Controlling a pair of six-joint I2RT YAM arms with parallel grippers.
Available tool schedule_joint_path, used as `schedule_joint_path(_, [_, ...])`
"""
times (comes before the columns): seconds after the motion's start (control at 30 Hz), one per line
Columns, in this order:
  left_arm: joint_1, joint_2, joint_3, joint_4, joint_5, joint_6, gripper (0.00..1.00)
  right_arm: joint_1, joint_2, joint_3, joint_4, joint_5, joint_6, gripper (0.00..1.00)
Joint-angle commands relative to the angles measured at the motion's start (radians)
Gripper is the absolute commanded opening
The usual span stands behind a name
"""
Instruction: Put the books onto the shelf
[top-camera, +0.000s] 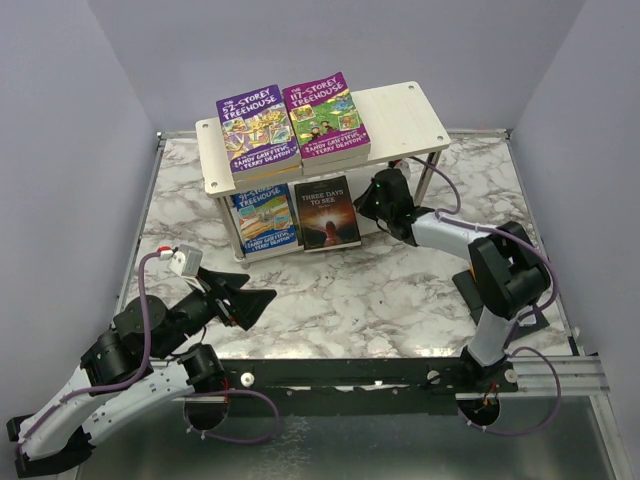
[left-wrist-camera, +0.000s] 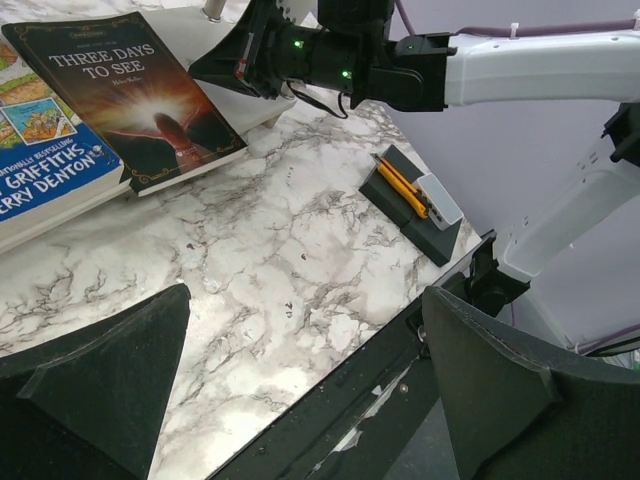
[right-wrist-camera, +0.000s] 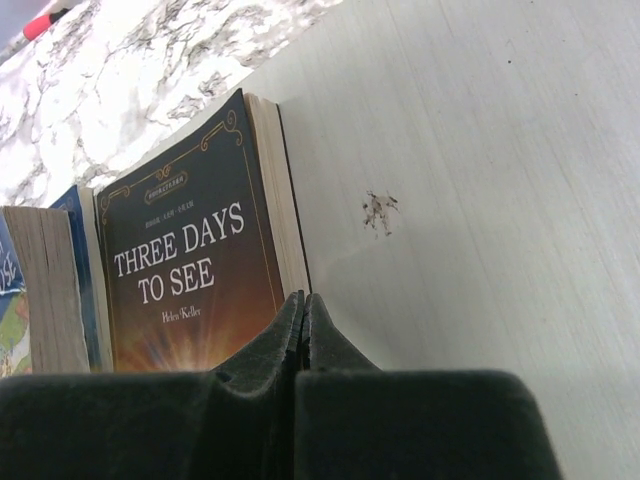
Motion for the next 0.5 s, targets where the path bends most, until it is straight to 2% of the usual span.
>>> schedule_joint_path(0.0, [0.001,-0.013,-0.010,0.016,0.016,0.014,0.99,-0.011,0.058,0.041,0.015,-0.032,0.031,0.01])
schedule_joint_path(0.47, [0.001,-0.017,-0.012,0.016,0.016,0.013,0.99,0.004,0.162,0.134,0.017,-0.090,0.066,0.01])
